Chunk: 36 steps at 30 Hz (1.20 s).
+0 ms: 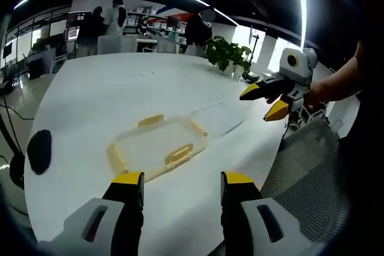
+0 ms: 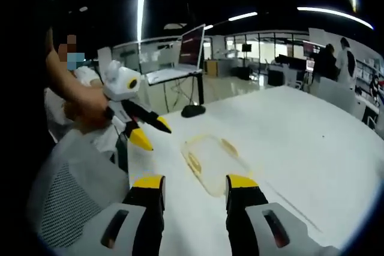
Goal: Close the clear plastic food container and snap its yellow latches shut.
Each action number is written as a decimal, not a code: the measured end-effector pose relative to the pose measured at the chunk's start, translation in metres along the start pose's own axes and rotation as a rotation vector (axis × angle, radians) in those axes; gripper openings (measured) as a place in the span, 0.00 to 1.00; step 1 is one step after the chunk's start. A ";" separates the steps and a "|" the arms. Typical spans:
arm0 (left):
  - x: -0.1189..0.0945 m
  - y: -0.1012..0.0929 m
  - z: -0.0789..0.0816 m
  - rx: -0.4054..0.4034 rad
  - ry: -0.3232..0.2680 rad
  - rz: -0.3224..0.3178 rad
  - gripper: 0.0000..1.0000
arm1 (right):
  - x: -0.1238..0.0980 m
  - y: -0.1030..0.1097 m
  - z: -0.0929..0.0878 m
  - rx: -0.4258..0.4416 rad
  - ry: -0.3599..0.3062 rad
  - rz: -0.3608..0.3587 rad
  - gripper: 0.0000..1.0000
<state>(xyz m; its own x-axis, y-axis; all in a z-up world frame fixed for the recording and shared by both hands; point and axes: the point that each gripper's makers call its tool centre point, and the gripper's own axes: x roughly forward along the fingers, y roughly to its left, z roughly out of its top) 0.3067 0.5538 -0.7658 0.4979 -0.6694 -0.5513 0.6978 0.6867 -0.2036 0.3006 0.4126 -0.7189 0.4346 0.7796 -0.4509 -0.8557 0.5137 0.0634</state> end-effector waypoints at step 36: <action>0.009 0.045 -0.005 0.163 0.133 -0.022 0.55 | 0.030 -0.027 -0.001 -0.042 0.086 0.009 0.38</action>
<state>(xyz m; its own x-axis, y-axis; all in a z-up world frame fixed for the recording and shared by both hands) 0.3402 0.5799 -0.7843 0.4168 -0.6332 -0.6522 0.7871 0.6103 -0.0895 0.3363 0.4224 -0.7353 0.4027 0.7495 -0.5255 -0.8711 0.4900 0.0313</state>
